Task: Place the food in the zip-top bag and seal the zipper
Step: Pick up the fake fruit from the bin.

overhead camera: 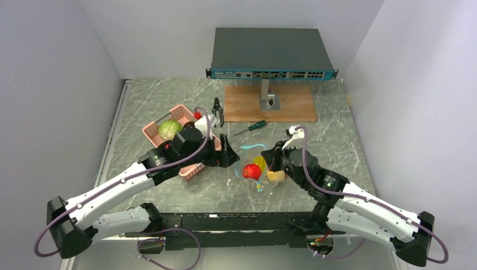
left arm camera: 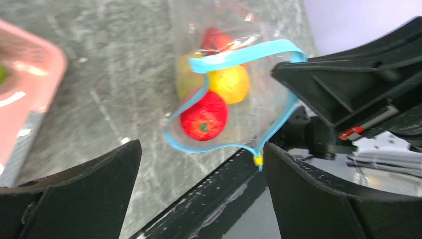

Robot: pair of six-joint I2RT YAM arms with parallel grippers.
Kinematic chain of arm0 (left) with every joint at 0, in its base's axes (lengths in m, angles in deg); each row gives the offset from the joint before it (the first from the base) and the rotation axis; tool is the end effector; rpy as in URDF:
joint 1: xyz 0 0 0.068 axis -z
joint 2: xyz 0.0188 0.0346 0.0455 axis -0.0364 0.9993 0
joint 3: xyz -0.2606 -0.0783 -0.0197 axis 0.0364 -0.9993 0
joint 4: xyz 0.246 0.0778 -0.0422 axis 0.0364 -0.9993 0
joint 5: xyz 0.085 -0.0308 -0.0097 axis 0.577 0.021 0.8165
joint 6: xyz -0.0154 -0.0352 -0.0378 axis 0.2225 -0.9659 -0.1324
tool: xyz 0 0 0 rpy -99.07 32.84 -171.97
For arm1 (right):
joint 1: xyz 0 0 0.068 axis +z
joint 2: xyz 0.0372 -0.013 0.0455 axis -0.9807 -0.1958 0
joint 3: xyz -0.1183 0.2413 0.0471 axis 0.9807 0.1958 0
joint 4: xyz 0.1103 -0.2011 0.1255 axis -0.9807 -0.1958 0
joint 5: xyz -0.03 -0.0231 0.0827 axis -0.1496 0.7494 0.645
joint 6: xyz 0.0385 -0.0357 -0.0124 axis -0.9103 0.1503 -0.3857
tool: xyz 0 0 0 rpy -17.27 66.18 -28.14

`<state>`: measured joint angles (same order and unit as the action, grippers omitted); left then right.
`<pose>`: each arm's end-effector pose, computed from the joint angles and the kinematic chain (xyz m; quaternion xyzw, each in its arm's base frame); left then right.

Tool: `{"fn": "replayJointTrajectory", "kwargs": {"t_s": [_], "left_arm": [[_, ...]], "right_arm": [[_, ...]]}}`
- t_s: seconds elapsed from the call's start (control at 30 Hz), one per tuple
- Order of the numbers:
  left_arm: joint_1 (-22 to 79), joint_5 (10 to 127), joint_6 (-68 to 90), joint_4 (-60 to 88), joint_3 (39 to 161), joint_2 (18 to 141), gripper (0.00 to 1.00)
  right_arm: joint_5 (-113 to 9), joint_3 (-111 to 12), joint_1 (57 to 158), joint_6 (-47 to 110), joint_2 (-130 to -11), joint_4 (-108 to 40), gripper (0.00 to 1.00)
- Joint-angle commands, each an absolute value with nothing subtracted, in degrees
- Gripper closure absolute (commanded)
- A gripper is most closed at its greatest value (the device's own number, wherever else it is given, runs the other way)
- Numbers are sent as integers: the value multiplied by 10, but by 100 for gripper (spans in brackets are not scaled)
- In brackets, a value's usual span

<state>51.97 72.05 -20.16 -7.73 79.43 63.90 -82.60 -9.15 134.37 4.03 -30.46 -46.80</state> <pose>0.1490 -0.1812 0.3167 0.0765 0.8509 -0.3983 0.3339 0.1078 0.1333 0.2897 -0.0339 0.8020 0.2913 0.5203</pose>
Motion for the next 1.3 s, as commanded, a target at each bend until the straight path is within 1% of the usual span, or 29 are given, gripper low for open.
{"fn": "replayJointTrajectory", "kwargs": {"t_s": [0.0,0.1,0.17,0.4,0.67,0.77,0.9,1.07,1.27], "left_arm": [[513,857,-174,-195,788,607,2],[494,905,-177,-251,781,597,0],[463,898,-188,-260,767,590,0],[317,769,-212,-200,705,589,0],[221,666,-240,-126,727,673,0],[207,644,-281,-99,733,722,0],[199,647,-344,-74,741,786,0],[199,682,-419,1,714,832,0],[199,719,-463,85,696,894,0]], "right_arm": [[-828,-89,1346,33,-305,-435,100],[-829,-90,1347,34,-305,-439,100],[-829,-90,1346,34,-304,-441,100],[-828,-97,1346,36,-302,-447,100],[-834,-103,1346,40,-297,-458,100],[-836,-102,1346,40,-295,-460,100],[-840,-102,1346,42,-294,-462,100],[-842,-100,1346,43,-292,-462,100],[-845,-99,1346,44,-289,-464,100]]}}
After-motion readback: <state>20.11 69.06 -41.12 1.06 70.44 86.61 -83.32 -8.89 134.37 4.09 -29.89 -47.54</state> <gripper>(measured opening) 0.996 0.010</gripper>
